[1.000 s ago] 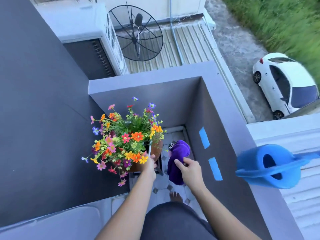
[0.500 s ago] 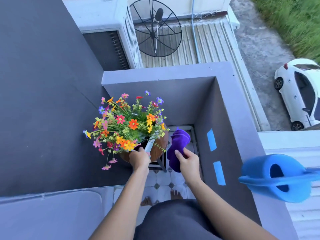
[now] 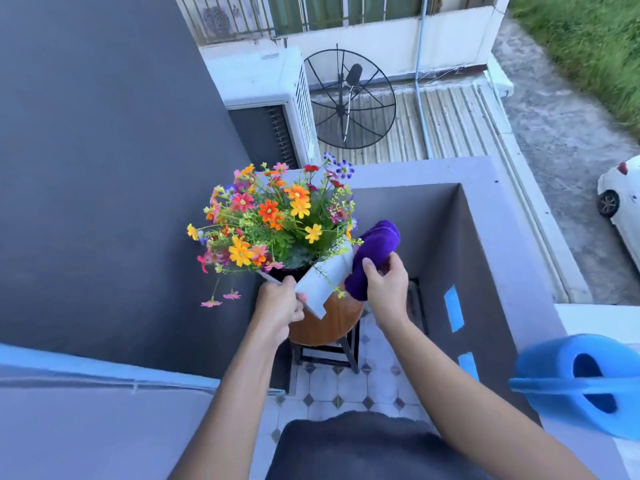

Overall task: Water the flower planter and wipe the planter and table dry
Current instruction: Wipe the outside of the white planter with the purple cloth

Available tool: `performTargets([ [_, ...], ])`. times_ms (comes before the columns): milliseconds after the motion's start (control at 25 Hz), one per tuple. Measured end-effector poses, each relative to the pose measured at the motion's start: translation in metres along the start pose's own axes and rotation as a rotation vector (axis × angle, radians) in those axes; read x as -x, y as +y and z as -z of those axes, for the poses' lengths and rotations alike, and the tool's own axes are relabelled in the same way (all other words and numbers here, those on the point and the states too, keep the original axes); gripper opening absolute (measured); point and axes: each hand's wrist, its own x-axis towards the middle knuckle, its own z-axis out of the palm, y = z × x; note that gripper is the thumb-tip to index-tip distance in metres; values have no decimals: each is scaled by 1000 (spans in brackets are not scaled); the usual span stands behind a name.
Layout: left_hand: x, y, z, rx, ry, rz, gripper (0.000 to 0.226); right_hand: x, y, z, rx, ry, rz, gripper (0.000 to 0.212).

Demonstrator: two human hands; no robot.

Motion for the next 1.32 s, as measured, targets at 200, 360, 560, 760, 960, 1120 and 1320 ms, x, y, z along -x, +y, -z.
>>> performTargets([
  [200,19,31,1,-24,-26,-59,23,9,-37,-28,-97,-102,132,27],
  [360,25,49,-3,24,2,-103,23,43,-53,-42,-76,-234,234,23],
  [560,26,63,6,98,17,-91,19,59,-49,-36,55,-333,476,21],
  [760,32,68,10,140,-14,-86,21,68,-14,-28,151,-346,430,21],
  [960,33,68,5,154,-25,-90,22,78,-20,-33,104,-269,462,23],
  [1120,32,65,0,59,-25,-109,27,73,-38,-39,72,-237,549,19],
  [1320,31,67,4,-49,-16,-130,26,63,-54,-36,20,-195,565,19],
])
